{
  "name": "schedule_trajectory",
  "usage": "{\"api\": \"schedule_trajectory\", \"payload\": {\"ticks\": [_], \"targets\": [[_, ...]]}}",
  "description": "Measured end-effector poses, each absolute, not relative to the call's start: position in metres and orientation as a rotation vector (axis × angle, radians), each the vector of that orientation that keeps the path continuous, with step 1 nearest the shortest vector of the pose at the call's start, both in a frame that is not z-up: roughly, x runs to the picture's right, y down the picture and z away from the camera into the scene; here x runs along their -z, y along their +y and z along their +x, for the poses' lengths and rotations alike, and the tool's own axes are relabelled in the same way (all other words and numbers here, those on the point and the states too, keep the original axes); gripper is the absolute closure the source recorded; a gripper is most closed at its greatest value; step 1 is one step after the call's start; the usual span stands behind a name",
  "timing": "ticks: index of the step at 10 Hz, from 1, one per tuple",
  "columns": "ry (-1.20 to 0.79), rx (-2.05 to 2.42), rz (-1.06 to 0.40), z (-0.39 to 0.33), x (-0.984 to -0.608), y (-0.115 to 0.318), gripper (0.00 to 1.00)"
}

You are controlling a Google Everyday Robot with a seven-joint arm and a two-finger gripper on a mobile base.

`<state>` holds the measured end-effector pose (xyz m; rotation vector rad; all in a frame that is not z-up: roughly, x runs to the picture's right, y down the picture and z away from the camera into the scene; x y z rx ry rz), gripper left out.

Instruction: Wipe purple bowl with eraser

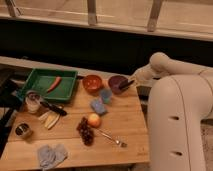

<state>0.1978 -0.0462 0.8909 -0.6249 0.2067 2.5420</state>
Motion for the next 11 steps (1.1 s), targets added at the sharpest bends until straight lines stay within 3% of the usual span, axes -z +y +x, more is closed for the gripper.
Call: {"api": "schedule_trajectory", "payload": {"ticks": [5,11], "targets": [[0.129,-2.500,-0.628,0.159,-0.897,-0.082,1.00],[0.180,-2.469,-0.648,0.154,-0.892,-0.069,1.00]]}}
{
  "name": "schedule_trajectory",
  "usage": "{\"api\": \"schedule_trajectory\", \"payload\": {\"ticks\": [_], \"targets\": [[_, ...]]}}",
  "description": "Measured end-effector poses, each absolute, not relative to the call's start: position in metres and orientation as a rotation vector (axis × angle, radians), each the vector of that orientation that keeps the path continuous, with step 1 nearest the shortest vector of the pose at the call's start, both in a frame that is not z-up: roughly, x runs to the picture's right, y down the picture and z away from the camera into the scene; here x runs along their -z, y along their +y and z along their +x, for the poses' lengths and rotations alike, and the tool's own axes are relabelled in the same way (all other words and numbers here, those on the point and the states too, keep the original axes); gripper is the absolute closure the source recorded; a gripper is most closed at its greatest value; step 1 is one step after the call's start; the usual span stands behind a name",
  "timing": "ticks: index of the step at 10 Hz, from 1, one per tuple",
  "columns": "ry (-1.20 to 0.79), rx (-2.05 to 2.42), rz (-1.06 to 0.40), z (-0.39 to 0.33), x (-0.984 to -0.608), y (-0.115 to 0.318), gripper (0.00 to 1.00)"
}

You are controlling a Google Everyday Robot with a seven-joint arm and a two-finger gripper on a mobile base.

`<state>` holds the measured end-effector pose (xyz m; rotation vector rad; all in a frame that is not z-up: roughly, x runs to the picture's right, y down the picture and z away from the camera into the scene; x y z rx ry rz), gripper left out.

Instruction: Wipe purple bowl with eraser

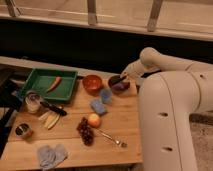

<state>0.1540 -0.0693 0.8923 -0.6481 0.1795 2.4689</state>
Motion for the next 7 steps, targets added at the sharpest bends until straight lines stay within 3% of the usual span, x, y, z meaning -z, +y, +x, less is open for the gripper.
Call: {"api": "schedule_trajectory", "payload": {"ticks": [7], "targets": [[0.133,-2.487,-0.657,0.176,-0.882,-0.080,1.00]]}}
